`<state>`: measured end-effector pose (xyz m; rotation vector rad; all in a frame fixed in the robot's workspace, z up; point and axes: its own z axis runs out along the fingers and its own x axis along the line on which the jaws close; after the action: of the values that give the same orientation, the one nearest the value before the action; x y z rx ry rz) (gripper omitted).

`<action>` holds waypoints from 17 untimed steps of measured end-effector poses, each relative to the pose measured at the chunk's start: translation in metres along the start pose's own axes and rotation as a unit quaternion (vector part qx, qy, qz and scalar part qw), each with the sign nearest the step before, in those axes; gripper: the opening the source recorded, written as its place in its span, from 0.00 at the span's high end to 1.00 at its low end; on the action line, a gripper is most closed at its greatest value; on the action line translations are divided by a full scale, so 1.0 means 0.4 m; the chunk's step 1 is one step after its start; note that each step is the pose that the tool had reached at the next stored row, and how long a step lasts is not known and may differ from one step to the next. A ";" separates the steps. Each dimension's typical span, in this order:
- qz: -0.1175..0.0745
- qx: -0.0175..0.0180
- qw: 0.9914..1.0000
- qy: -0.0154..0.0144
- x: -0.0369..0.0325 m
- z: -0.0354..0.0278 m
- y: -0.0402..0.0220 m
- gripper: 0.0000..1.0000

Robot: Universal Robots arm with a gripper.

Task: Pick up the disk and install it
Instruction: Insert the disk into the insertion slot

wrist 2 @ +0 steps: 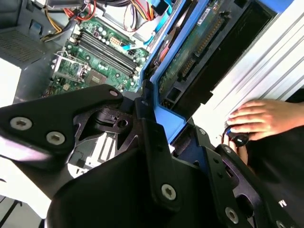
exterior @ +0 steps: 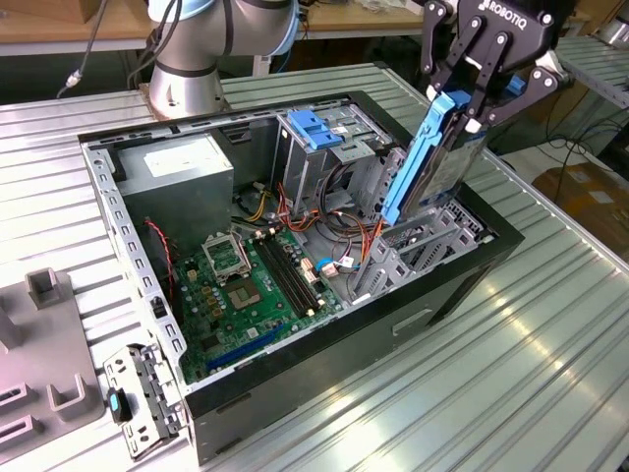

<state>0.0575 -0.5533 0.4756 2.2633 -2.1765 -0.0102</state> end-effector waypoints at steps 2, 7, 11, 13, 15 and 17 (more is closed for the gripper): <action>0.000 0.000 1.000 0.000 0.010 0.009 -0.002 0.63; 0.000 0.000 1.000 -0.002 0.041 0.037 -0.006 0.63; 0.002 0.000 1.000 -0.005 0.041 0.043 -0.015 0.63; 0.002 0.000 1.000 -0.005 0.041 0.045 -0.015 0.63; 0.001 0.000 1.000 -0.005 0.041 0.048 -0.015 0.63; 0.000 0.000 1.000 -0.006 0.041 0.051 -0.015 0.63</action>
<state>0.0640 -0.5693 0.4550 2.2694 -2.1830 -0.0238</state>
